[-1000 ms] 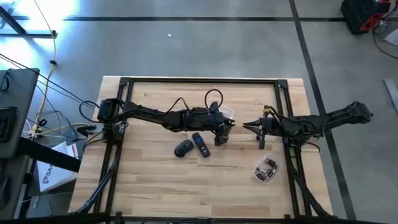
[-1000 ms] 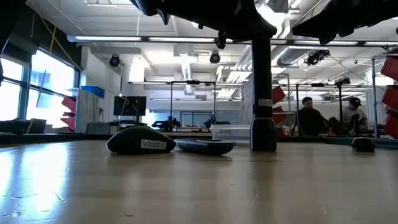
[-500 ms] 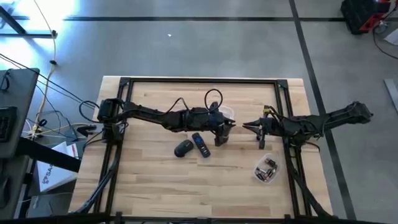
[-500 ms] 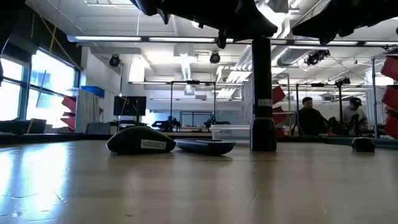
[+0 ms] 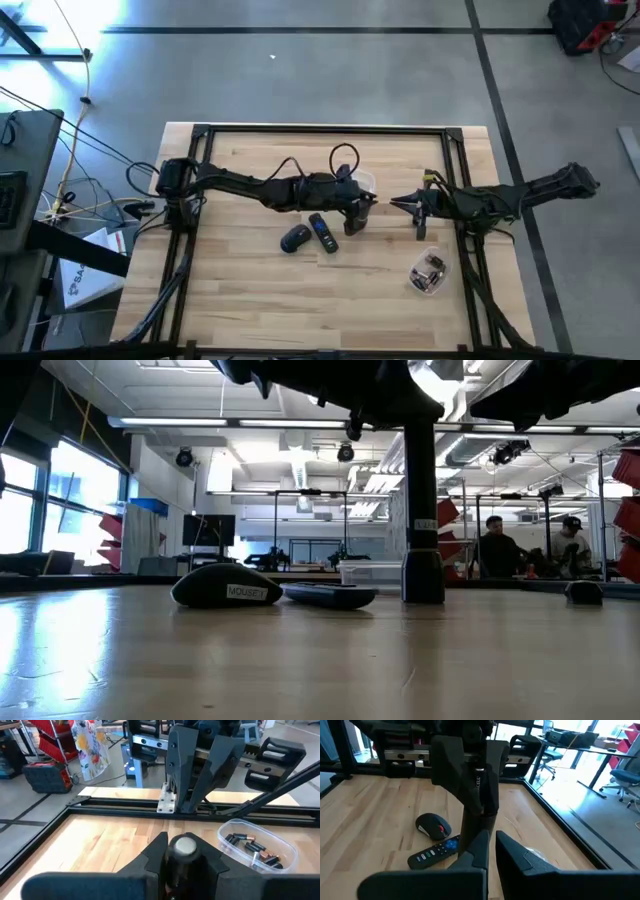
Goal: Insert battery
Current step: Insert the black battery into the flashlight
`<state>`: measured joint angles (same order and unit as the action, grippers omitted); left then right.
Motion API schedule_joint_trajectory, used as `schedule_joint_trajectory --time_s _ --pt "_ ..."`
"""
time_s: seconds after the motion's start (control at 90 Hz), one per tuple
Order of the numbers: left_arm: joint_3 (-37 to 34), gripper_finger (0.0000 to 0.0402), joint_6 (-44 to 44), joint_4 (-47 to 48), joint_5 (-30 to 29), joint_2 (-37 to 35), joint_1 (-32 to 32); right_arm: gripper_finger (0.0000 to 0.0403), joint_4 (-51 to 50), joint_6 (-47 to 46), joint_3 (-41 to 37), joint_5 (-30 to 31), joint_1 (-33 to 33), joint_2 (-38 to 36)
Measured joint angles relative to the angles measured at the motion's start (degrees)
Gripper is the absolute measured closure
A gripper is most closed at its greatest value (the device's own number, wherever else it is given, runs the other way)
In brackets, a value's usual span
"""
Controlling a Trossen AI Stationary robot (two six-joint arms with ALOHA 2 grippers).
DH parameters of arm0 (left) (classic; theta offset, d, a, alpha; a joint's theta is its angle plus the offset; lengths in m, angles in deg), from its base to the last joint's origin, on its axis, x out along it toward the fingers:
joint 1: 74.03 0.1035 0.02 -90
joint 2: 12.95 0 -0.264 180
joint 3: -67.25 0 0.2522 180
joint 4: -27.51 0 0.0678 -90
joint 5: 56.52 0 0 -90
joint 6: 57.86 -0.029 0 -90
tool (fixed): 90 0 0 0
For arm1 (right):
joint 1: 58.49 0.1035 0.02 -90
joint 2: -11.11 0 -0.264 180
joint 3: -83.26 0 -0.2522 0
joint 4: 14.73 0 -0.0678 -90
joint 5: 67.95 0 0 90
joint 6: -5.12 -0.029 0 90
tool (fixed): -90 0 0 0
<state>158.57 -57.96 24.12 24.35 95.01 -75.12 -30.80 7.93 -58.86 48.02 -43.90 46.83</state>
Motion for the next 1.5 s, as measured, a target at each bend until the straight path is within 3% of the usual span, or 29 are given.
schedule_joint_trajectory --time_s 0.733,0.911,1.044,1.256,1.378,1.5 --pt "0.1 0.0356 -0.7 2.6 -0.2 -1.4 0.0 0.0402 -0.2 0.1 0.0 0.3 0.0 0.0" --pt "0.1 0.0356 -0.8 2.7 -0.3 -1.4 0.0 0.0402 1.7 3.4 0.0 -5.3 0.1 0.8" --pt "0.1 0.0356 -0.8 2.7 -0.4 -1.4 0.0 0.0402 3.4 6.2 0.0 -5.5 0.1 5.8" --pt "0.1 0.0356 -1.0 2.7 -0.5 -1.4 0.0 0.0402 10.7 9.6 0.0 -1.1 0.1 15.0" --pt "0.1 0.0356 -1.1 2.7 -0.5 -1.4 0.0 0.0391 12.5 9.7 0.0 1.2 0.1 15.1" --pt "0.1 0.0356 -1.2 2.7 -0.5 -1.4 0.0 0.0351 14.0 8.9 0.0 2.5 0.8 13.8"
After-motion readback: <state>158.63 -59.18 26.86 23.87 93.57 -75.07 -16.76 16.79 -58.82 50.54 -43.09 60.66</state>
